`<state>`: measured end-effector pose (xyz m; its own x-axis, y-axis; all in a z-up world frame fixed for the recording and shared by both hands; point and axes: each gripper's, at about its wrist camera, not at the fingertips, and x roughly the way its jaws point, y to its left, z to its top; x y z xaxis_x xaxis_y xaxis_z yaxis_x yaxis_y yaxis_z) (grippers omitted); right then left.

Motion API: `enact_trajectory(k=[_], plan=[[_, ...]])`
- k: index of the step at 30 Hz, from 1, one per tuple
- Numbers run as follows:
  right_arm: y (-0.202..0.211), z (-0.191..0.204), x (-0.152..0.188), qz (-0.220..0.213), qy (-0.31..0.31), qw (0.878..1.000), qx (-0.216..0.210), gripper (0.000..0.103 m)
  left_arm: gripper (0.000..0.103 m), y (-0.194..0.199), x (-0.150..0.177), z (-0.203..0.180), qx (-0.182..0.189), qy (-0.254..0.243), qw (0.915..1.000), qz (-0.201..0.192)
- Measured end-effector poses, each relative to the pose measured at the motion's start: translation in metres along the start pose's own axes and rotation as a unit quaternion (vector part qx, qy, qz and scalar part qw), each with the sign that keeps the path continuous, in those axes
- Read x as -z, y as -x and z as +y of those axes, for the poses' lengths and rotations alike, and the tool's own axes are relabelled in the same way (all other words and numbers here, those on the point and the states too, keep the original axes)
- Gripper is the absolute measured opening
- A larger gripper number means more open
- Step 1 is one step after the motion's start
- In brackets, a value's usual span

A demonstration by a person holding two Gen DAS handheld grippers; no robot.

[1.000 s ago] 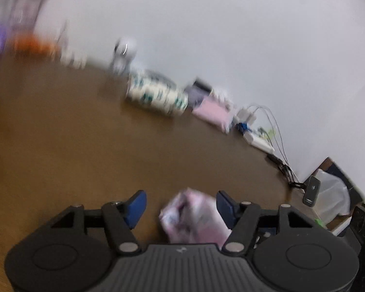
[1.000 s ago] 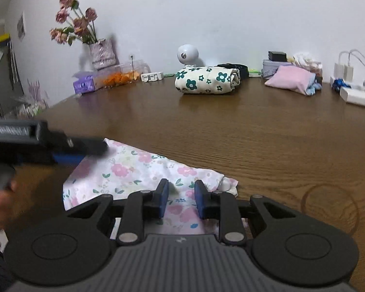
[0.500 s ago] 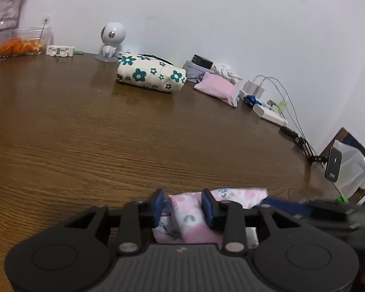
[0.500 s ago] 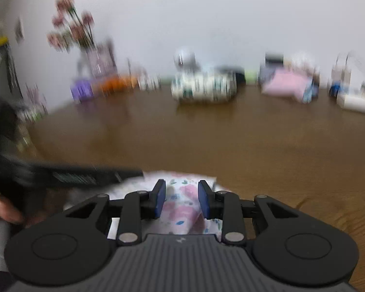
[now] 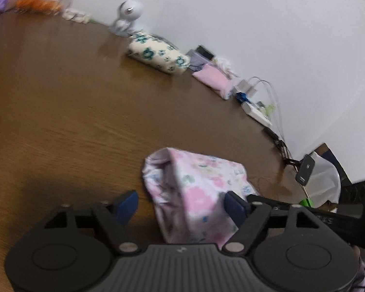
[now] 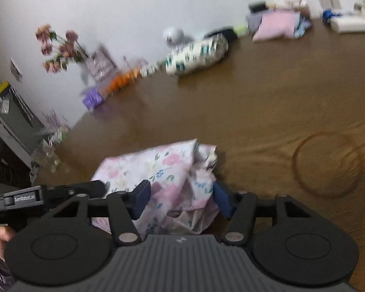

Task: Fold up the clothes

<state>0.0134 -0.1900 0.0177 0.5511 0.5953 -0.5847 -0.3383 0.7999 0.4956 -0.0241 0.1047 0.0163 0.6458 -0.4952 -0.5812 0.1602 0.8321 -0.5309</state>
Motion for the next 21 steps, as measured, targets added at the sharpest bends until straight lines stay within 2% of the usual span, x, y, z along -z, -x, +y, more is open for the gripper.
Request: enact_trajectory(k=[1, 2, 3, 4, 5, 9, 12, 15, 21], plan=[[-0.003, 0.002, 0.002, 0.004, 0.003, 1.0, 0.0, 0.054, 0.061, -0.002, 0.0, 0.0, 0.005, -0.003, 1.0, 0.003], [-0.006, 0.004, 0.003, 0.007, 0.006, 1.0, -0.002, 0.048, 0.057, -0.004, 0.001, 0.0, 0.01, -0.005, 0.9999, 0.007], [-0.008, 0.004, 0.003, 0.011, 0.002, 1.0, -0.007, 0.043, 0.048, -0.007, 0.001, 0.001, 0.016, -0.006, 0.9998, 0.01], [-0.01, 0.001, 0.003, 0.014, -0.008, 1.0, -0.017, 0.032, 0.038, -0.009, 0.001, 0.005, 0.026, 0.001, 0.9996, 0.013], [-0.013, -0.002, 0.003, 0.017, -0.019, 0.999, -0.027, 0.027, 0.035, -0.013, 0.0, 0.01, 0.038, 0.016, 0.999, 0.016], [-0.02, -0.015, 0.0, 0.027, -0.07, 0.995, -0.068, 0.016, 0.019, -0.021, -0.01, 0.025, 0.082, 0.068, 0.9941, 0.016], [-0.018, -0.02, -0.01, 0.019, -0.102, 0.99, -0.096, 0.012, 0.018, -0.018, -0.028, 0.028, 0.114, 0.086, 0.9897, 0.004], [-0.009, -0.01, -0.033, -0.004, -0.095, 0.99, -0.108, 0.012, 0.018, -0.013, -0.06, 0.018, 0.132, 0.066, 0.9889, -0.016], [-0.001, 0.009, -0.116, -0.053, -0.063, 0.99, -0.111, 0.012, 0.018, -0.018, -0.144, -0.004, 0.145, 0.023, 0.9874, -0.058]])
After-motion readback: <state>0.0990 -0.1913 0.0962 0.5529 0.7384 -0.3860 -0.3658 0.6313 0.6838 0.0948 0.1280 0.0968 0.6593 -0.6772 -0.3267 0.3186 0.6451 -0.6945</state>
